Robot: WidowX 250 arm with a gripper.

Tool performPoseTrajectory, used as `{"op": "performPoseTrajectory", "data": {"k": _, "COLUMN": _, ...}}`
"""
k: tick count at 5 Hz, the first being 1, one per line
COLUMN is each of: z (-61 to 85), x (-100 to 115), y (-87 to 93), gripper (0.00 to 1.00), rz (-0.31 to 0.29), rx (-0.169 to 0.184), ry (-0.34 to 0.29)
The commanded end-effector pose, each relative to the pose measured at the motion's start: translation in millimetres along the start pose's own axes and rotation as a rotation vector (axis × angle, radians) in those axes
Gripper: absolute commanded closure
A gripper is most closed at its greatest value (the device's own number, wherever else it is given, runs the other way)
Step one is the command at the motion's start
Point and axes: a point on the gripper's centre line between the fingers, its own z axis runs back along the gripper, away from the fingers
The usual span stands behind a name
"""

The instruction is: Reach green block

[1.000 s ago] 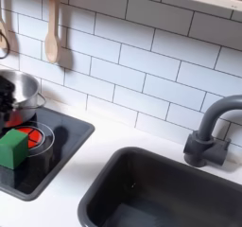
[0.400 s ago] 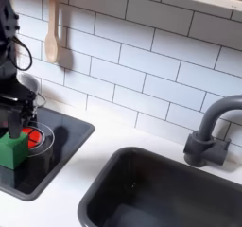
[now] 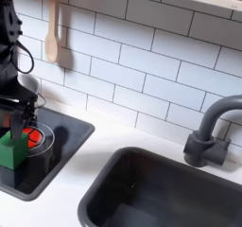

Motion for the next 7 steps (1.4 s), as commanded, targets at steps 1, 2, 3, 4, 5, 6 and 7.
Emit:
{"op": "performPoseTrajectory", "data": {"k": 1, "z": -12.8, "x": 5.0, "y": -4.8, "gripper": 0.00, "rz": -0.001, "rx": 0.004, "ry": 0.024}}
{"op": "performPoseTrajectory", "data": {"k": 2, "z": -18.4, "x": 8.7, "y": -8.3, "gripper": 0.00, "rz": 0.000, "rx": 0.005, "ry": 0.033}}
{"op": "performPoseTrajectory", "data": {"k": 3, "z": -23.8, "x": 12.4, "y": -7.8, "gripper": 0.00, "rz": 0.002, "rx": 0.013, "ry": 0.042}}
{"op": "performPoseTrajectory", "data": {"k": 4, "z": -28.0, "x": 16.8, "y": -3.4, "gripper": 0.00, "rz": 0.032, "rx": 0.020, "ry": 0.054}}
{"op": "performPoseTrajectory", "data": {"k": 5, "z": -29.3, "x": 20.1, "y": -2.0, "gripper": 0.00, "rz": 0.036, "rx": 0.022, "ry": 0.056}}
{"op": "performPoseTrajectory", "data": {"k": 6, "z": -35.8, "x": 17.8, "y": -6.7, "gripper": 0.00, "rz": 0.021, "rx": 0.017, "ry": 0.074}}
{"op": "performPoseTrajectory", "data": {"k": 7, "z": -36.9, "x": 17.7, "y": -7.0, "gripper": 0.00, "rz": 0.010, "rx": 0.022, "ry": 0.069}}
